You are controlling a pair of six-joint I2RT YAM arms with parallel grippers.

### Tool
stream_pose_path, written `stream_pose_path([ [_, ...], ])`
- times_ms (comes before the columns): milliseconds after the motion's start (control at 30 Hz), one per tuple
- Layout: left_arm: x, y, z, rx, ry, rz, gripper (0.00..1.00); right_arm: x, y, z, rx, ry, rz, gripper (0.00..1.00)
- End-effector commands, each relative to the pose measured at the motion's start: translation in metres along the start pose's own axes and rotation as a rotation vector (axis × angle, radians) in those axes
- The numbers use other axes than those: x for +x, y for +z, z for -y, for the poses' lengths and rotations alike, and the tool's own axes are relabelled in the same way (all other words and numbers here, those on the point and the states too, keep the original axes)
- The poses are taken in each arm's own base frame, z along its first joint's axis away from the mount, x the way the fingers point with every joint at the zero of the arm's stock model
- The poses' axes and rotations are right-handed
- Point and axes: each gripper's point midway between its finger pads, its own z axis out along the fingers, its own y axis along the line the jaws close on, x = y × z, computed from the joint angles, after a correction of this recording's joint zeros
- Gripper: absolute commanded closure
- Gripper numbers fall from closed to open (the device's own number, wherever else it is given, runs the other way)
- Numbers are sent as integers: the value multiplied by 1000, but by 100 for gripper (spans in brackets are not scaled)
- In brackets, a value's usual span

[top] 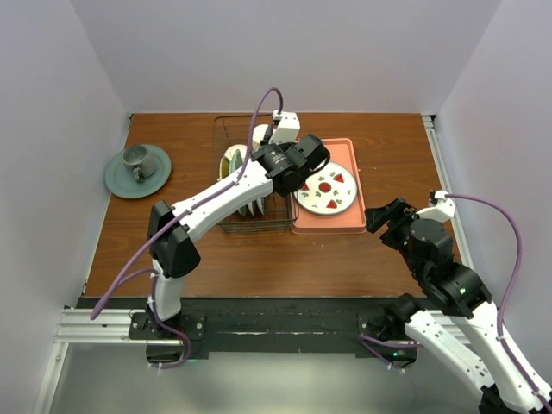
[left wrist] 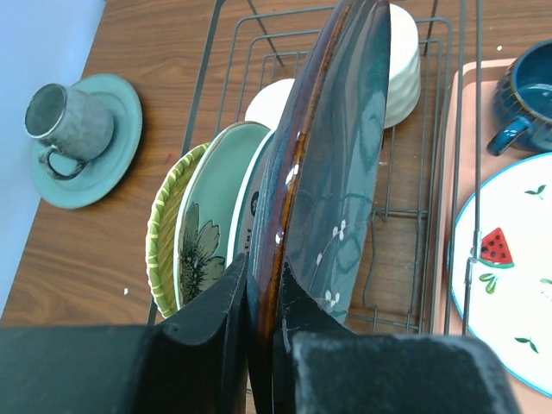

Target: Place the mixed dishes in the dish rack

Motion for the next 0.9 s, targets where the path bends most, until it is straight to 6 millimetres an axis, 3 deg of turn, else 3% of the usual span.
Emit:
stream_pose_path([
  [0,-40,-7,-44,-163,-77,135,100,-5,4,2,23,17,33,21],
  [333,-22,1,-31,-152,-62,99,100,-3,4,5,30,15,30,21],
  [700,18,10,-15,-85,-49,17,100,1,7,6,37,10,18,21],
  [867,27,12,-11,-73,-40,0,87,1,6,6,36,12,18,21],
])
